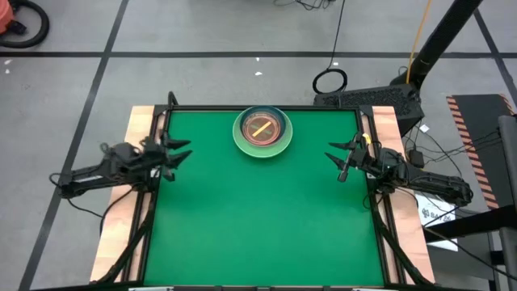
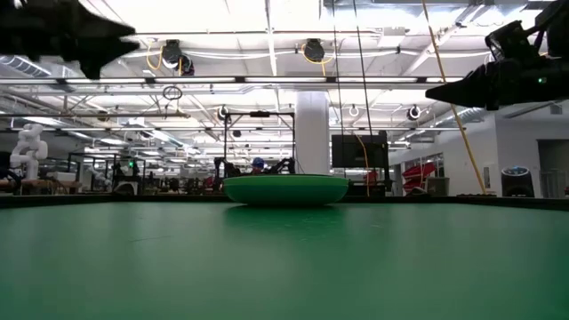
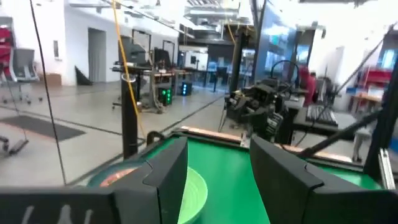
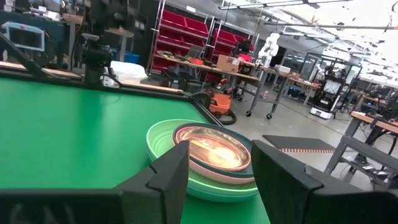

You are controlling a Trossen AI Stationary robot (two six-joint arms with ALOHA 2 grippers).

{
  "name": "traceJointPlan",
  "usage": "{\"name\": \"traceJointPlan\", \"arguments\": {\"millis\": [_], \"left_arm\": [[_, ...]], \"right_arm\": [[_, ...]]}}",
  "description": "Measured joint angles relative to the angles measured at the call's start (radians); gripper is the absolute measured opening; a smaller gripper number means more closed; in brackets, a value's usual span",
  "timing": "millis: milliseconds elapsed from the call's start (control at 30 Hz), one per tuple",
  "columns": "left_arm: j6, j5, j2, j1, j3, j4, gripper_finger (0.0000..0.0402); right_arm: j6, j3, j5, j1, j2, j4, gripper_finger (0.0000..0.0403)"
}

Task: Stack plastic plates
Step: Return to Home Position

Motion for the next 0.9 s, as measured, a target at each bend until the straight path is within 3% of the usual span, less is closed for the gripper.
{"name": "traceJointPlan", "arguments": {"millis": [133, 267, 633, 900], "left_arm": [[0.025, 0.010, 0.000, 0.000, 0.129, -0.224, 0.0179], [0.019, 0.010, 0.000, 0.000, 0.120, -0.168, 0.0179], [0.012, 0.023, 0.001, -0.001, -0.071, 0.068, 0.0179], [-0.013, 0.025, 0.001, -0.001, -0.145, 0.077, 0.0179]], "right_arm": [[0.033, 0.000, 0.000, 0.000, 0.000, 0.000, 0.0164], [0.038, 0.000, 0.000, 0.000, 0.002, 0.000, 0.0164], [0.021, 0.000, 0.000, 0.000, 0.031, 0.000, 0.0164], [0.006, 0.000, 0.002, 0.000, 0.052, 0.000, 0.0164]]}}
